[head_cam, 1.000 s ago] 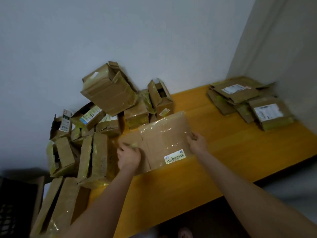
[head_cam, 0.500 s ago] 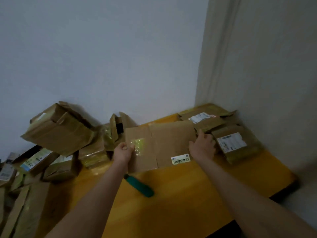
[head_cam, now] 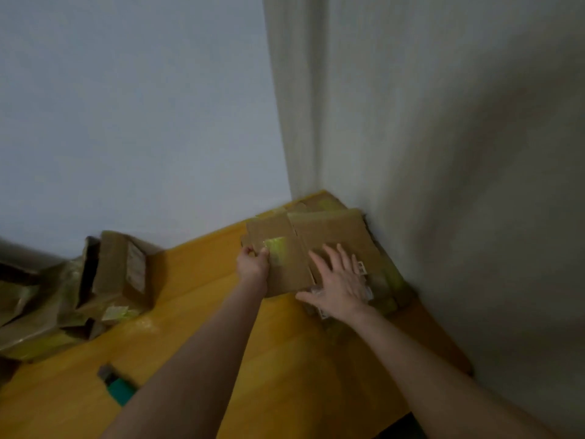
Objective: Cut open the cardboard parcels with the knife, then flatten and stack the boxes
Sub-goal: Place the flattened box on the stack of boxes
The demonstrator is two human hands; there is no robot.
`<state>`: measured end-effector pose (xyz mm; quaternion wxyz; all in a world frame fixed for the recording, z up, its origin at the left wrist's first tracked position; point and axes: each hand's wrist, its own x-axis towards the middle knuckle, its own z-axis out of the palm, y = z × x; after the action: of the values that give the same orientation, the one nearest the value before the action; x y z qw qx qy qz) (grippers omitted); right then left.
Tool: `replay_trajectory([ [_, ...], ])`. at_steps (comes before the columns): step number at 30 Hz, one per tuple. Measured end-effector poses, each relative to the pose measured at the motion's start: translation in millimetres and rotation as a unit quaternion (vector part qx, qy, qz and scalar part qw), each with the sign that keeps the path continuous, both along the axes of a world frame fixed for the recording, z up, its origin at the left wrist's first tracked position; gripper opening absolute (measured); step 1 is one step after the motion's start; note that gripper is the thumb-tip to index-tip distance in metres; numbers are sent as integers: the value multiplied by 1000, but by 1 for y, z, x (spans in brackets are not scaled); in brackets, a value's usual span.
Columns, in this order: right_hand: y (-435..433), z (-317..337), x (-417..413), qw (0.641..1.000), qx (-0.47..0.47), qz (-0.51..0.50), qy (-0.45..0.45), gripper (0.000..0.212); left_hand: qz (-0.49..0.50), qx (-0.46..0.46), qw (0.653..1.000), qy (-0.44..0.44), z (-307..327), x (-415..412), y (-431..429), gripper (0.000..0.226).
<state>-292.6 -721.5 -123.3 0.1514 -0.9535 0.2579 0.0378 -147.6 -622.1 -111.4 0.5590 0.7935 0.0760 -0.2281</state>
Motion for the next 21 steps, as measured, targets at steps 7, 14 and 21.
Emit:
replay_trajectory([
  [7, -19, -28, 7, 988, -32, -40, 144, 79, -191, 118, 974, 22, -29, -5, -22, 76],
  [14, 4, -20, 22, 989, -20, -22, 144, 77, -273, 293, 913, -83, -9, -23, 33, 57],
  [21, 109, 1, 54, 996, -17, 34, 86, 60, -284, 395, 861, -146, -5, -22, 142, 64],
])
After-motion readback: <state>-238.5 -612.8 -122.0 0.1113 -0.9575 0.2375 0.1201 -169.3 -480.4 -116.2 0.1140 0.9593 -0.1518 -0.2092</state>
